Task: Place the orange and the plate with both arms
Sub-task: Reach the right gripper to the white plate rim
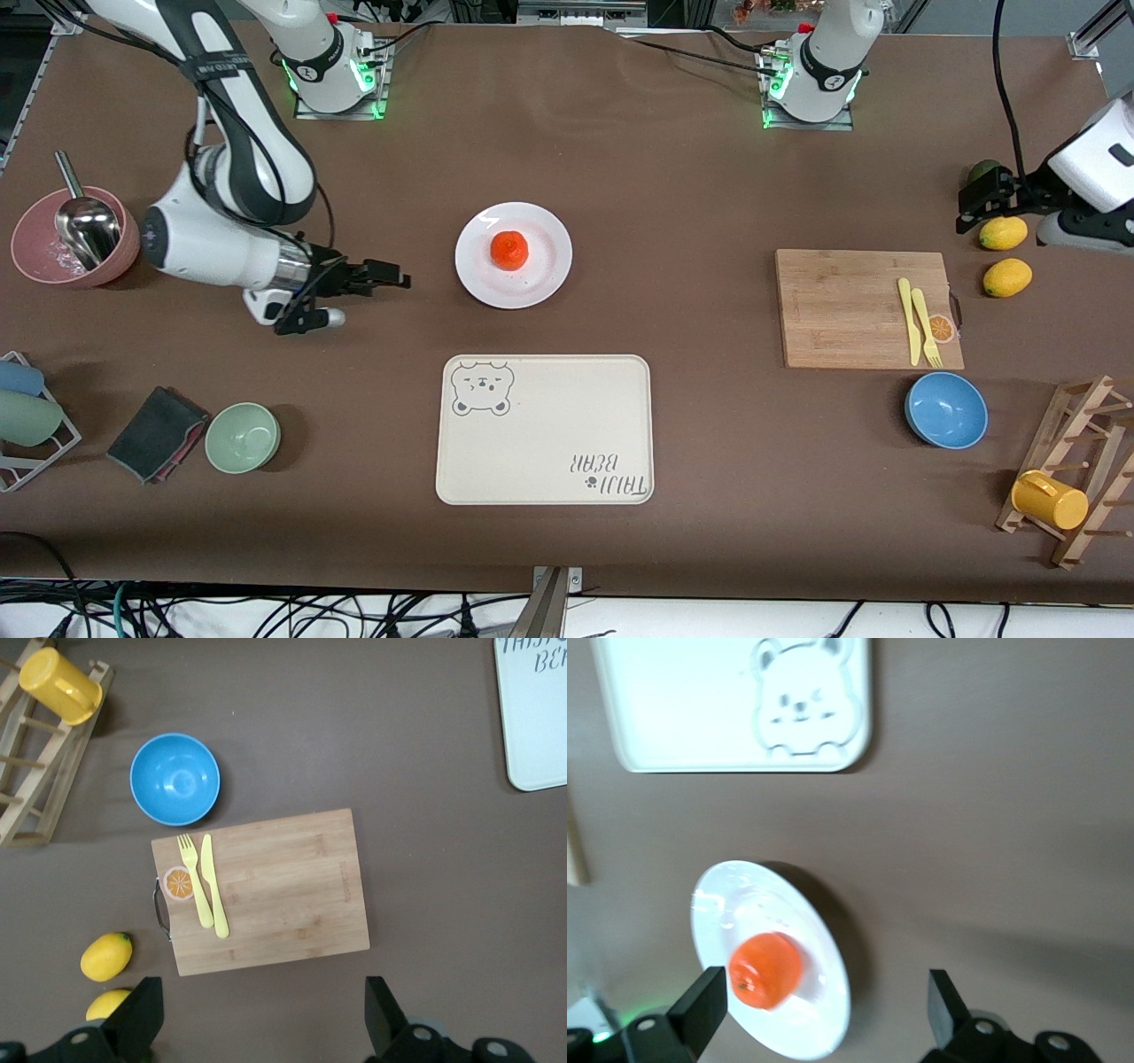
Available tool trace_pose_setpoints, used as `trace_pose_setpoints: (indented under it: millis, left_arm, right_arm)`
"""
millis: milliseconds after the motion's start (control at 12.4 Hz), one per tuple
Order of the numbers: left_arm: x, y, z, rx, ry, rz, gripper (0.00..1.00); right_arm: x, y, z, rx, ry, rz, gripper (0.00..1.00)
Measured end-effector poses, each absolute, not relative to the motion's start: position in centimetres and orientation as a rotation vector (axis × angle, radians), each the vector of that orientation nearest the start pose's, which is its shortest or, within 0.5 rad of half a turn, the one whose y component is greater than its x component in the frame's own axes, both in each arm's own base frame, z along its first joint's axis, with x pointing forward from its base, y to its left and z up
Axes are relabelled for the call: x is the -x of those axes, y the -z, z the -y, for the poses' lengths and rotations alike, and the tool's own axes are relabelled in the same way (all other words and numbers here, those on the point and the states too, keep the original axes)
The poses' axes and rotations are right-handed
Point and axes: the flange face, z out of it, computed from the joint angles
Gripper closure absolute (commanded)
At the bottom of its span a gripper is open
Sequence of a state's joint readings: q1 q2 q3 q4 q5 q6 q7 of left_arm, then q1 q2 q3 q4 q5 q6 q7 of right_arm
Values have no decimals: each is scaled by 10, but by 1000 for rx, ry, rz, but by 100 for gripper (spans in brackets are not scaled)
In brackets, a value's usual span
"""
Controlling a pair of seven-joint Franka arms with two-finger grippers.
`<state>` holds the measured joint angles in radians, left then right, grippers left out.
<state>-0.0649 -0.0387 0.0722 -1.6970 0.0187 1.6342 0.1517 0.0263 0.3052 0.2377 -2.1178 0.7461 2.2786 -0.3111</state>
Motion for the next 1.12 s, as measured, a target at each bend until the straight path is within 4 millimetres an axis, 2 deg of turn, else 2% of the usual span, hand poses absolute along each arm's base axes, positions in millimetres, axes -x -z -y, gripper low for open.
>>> trace_pose_setpoints:
  millis: [482, 723, 1125]
  left_arm:
    - [-545, -586, -10, 3120, -43, -221, 0]
    - [-546, -587, -9, 3120, -35, -223, 0]
    - [-549, -585, -1, 3117, -20, -245, 0]
  right_arm:
    - [-496, -189, -194, 2390, -79, 36, 2]
    - [-477, -175, -199, 2379, -102, 11, 22]
    - [-456, -161, -202, 2326, -58, -24, 40]
